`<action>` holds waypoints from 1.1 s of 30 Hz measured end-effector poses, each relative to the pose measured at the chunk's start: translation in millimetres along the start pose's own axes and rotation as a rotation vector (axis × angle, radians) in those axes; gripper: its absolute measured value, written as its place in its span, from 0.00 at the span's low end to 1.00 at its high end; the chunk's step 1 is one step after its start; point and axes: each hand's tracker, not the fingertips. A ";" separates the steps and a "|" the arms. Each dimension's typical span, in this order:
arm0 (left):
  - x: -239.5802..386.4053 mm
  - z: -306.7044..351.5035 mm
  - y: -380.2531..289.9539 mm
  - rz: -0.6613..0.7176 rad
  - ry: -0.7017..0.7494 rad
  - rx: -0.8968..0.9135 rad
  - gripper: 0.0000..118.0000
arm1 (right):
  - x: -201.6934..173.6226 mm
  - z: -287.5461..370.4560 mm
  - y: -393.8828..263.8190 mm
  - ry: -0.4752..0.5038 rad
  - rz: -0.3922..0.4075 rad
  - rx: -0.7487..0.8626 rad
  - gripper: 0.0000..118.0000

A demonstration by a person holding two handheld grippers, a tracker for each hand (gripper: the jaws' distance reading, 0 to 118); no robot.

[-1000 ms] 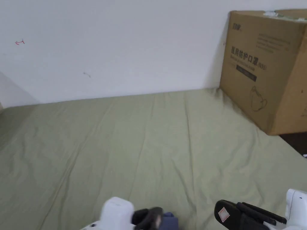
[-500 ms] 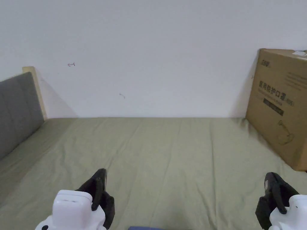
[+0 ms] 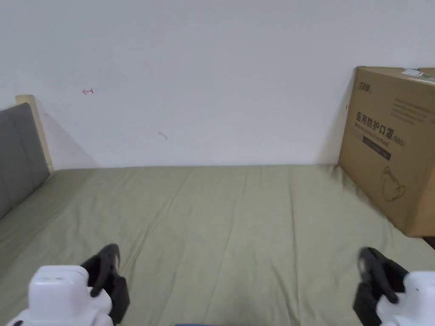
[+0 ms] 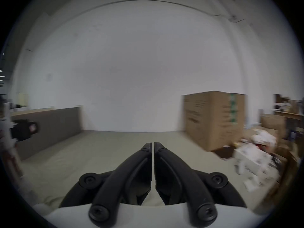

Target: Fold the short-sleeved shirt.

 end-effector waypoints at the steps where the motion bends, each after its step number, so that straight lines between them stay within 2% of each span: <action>1: -6.4 -1.6 5.4 0.001 -0.004 0.001 0.00 | -6.3 -10.8 3.6 0.118 0.015 -0.038 0.01; 3: -19.9 -9.8 9.5 0.017 -0.034 -0.055 0.00 | -23.7 -45.0 -2.8 0.303 0.086 -0.252 0.01; 4: -27.5 -14.4 5.5 0.040 -0.059 -0.101 0.00 | -32.9 -64.1 -13.6 0.362 0.132 -0.393 0.01; 5: -35.9 -18.0 -2.3 0.075 -0.100 -0.136 0.00 | -43.0 -84.6 -30.6 0.402 0.182 -0.573 0.02; 7: -45.2 -25.0 -22.5 0.100 -0.050 -0.223 0.00 | -58.9 -116.3 -75.2 0.427 0.259 -0.881 0.02; 9: -56.0 -30.1 -43.3 0.155 -0.043 -0.315 0.00 | -64.4 -133.3 -120.8 0.414 0.266 -1.013 0.02; 13: -81.2 -52.3 -83.7 0.339 -0.133 -0.545 0.00 | -64.5 -153.7 -183.6 0.280 0.302 -1.299 0.02; 16: -105.4 -81.8 -116.3 0.549 -0.304 -0.728 0.01 | -60.6 -155.7 -191.8 0.309 0.275 -1.244 0.01; 17: -112.7 -92.6 -129.1 0.614 -0.366 -0.782 0.05 | -60.4 -158.3 -190.8 0.310 0.269 -1.249 0.01; 21: -118.3 -124.2 -177.4 0.751 -0.537 -0.942 0.29 | -53.9 -158.9 -189.0 0.321 0.228 -1.261 0.01; 22: -115.0 -129.9 -189.9 0.774 -0.566 -0.964 0.55 | -52.2 -157.8 -188.8 0.321 0.215 -1.257 0.01; 23: -109.2 -135.0 -204.5 0.797 -0.605 -1.009 0.93 | -51.0 -156.0 -188.4 0.314 0.195 -1.248 0.01; 24: -103.0 -138.3 -217.8 0.843 -0.655 -1.037 1.00 | -50.4 -151.8 -189.6 0.296 0.169 -1.235 0.01; 25: -100.3 -142.8 -233.7 0.927 -0.709 -1.002 0.96 | -49.4 -148.8 -191.4 0.280 0.141 -1.219 0.01; 27: -82.7 -153.3 -256.7 1.046 -0.778 -1.094 0.98 | -46.9 -143.4 -193.9 0.267 0.112 -1.191 0.01; 28: -70.9 -159.7 -267.9 1.092 -0.870 -1.140 0.98 | -46.8 -140.8 -193.7 0.267 0.109 -1.183 0.01; 31: -38.6 -172.2 -271.1 1.035 -0.976 -1.107 0.96 | -45.8 -138.4 -192.9 0.270 0.106 -1.171 0.01; 32: -30.9 -176.1 -271.2 1.009 -0.939 -1.097 0.85 | -45.4 -139.3 -194.0 0.271 0.105 -1.169 0.01; 33: -24.9 -179.7 -273.8 0.963 -0.855 -1.103 0.61 | -45.0 -139.3 -194.3 0.270 0.103 -1.169 0.01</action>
